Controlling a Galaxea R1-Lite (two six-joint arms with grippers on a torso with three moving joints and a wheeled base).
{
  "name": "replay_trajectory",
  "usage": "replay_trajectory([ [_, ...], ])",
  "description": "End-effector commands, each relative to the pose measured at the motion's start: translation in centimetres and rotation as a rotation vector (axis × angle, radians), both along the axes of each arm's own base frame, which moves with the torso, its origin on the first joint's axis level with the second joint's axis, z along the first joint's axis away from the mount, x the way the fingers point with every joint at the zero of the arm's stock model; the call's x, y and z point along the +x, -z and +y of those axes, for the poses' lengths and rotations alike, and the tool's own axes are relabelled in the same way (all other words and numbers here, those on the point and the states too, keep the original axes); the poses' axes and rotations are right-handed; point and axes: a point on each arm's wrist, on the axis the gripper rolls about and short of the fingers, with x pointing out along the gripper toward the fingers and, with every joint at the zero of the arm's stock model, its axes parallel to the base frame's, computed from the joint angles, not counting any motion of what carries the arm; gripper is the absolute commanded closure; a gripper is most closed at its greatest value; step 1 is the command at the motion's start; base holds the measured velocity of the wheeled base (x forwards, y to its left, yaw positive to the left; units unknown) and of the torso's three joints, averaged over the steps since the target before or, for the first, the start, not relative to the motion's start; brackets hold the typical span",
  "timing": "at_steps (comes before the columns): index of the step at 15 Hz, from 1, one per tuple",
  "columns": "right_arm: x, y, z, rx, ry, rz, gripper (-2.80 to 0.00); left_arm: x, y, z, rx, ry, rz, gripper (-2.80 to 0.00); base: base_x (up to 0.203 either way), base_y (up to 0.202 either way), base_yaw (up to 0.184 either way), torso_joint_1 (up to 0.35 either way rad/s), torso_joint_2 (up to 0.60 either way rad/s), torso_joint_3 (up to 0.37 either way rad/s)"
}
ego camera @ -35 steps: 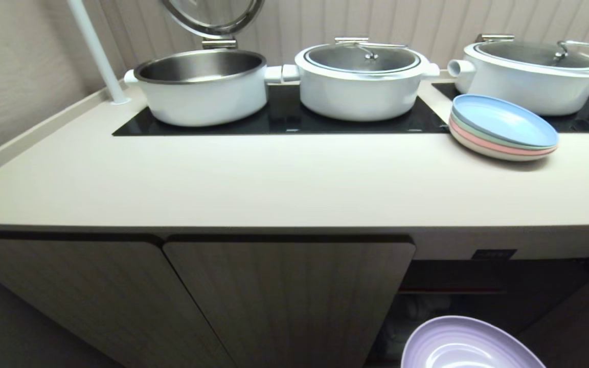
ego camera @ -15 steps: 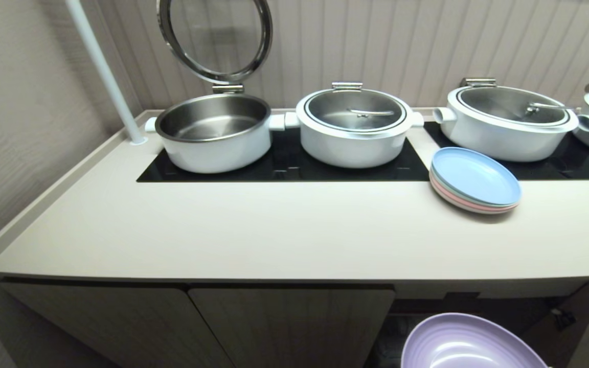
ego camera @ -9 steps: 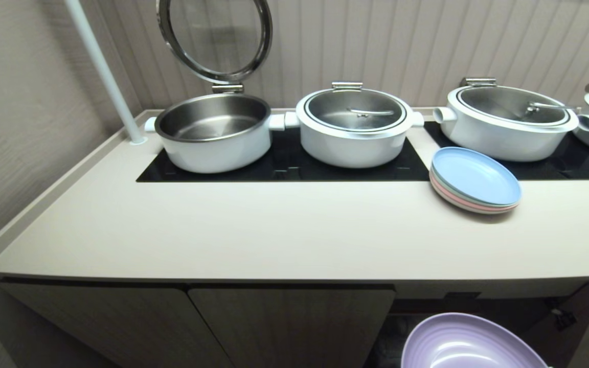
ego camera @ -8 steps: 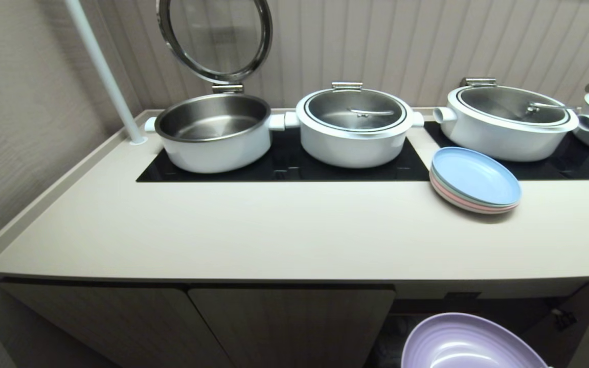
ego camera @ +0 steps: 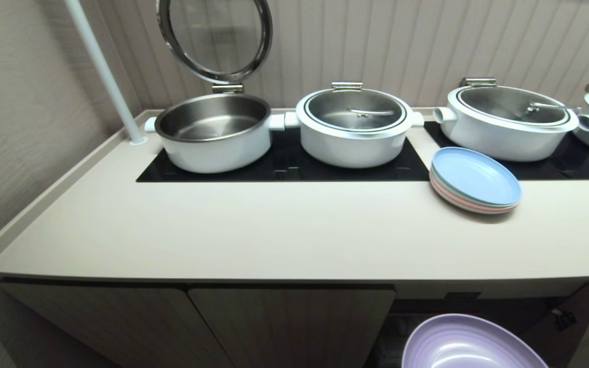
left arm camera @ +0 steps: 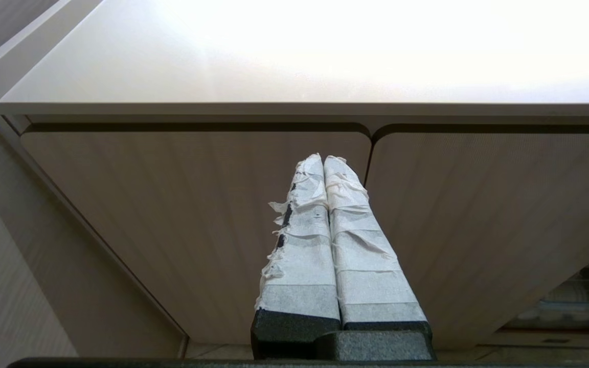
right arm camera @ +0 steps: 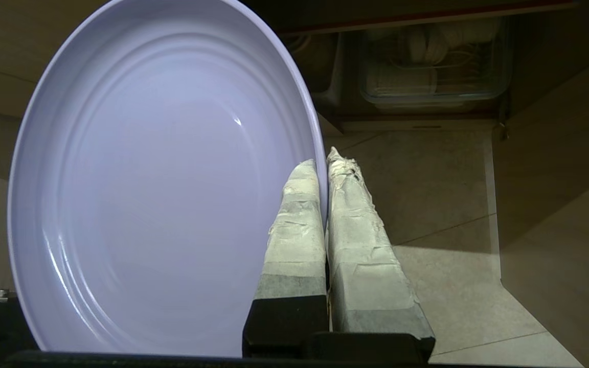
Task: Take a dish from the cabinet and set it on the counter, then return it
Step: Place it on the table
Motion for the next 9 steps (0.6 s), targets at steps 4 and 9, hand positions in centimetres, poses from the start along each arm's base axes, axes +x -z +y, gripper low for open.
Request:
replay_trajectory([
  [4,-0.19,0.06,-0.01,0.006,0.002,0.008,0.00,0.00,0.00,0.00,-0.001,0.000,0.000,0.00,0.000,0.000,0.000,0.000,0.00,0.000],
  [9,-0.22,0.10,-0.07,0.007,0.012,0.013,0.00,0.00,0.00,0.00,-0.001,0.000,0.000,0.00,0.000,0.000,0.000,0.000,0.00,0.000],
])
